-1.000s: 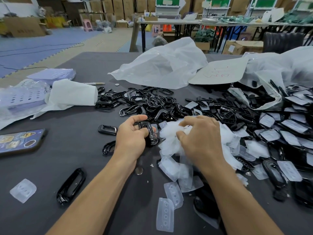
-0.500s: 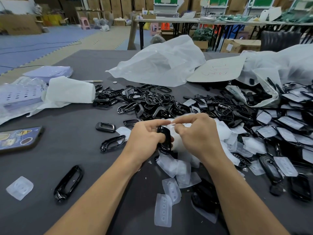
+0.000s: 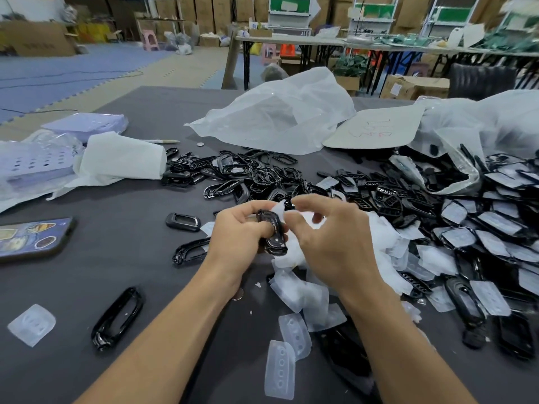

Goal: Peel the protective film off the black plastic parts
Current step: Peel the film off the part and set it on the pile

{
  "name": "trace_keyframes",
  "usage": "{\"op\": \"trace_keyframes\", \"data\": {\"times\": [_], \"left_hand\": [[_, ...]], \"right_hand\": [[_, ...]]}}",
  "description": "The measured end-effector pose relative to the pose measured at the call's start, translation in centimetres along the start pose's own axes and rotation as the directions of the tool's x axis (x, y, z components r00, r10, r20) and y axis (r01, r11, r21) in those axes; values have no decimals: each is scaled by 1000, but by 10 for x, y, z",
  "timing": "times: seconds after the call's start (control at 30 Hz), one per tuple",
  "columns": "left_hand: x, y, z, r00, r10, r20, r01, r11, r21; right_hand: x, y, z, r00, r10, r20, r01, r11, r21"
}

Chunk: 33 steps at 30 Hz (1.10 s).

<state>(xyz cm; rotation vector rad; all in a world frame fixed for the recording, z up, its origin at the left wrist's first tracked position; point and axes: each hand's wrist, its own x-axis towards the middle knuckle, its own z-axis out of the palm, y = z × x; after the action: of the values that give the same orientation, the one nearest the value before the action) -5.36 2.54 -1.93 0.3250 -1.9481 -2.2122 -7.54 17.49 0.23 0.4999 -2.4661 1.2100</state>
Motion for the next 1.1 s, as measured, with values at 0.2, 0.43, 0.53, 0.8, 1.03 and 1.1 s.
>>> {"op": "trace_keyframes", "data": {"times": [0.2, 0.43, 0.53, 0.8, 1.03, 1.1], "left_hand": [[-1, -3, 0, 993, 116, 12, -117, 989, 86], [0, -2, -9, 996, 67, -58, -63, 996, 69], [-4, 3, -9, 999, 31, 36, -31, 1000, -7], [-6, 7, -10, 986, -27, 167, 34, 999, -42], [-7, 8, -7, 981, -16, 193, 26, 999, -48], [-6, 8, -9, 983, -18, 184, 24, 999, -30]], "right_hand": [[4, 7, 2, 981, 188, -56, -167, 951, 262], [7, 5, -2, 935, 347, 75, -324, 751, 575], [6, 3, -2, 943, 311, 115, -313, 722, 618], [9, 9, -1, 932, 316, 179, -349, 644, 681], [9, 12, 3, 964, 229, 135, -263, 752, 605], [8, 11, 4, 969, 203, 142, -247, 756, 606]]}}
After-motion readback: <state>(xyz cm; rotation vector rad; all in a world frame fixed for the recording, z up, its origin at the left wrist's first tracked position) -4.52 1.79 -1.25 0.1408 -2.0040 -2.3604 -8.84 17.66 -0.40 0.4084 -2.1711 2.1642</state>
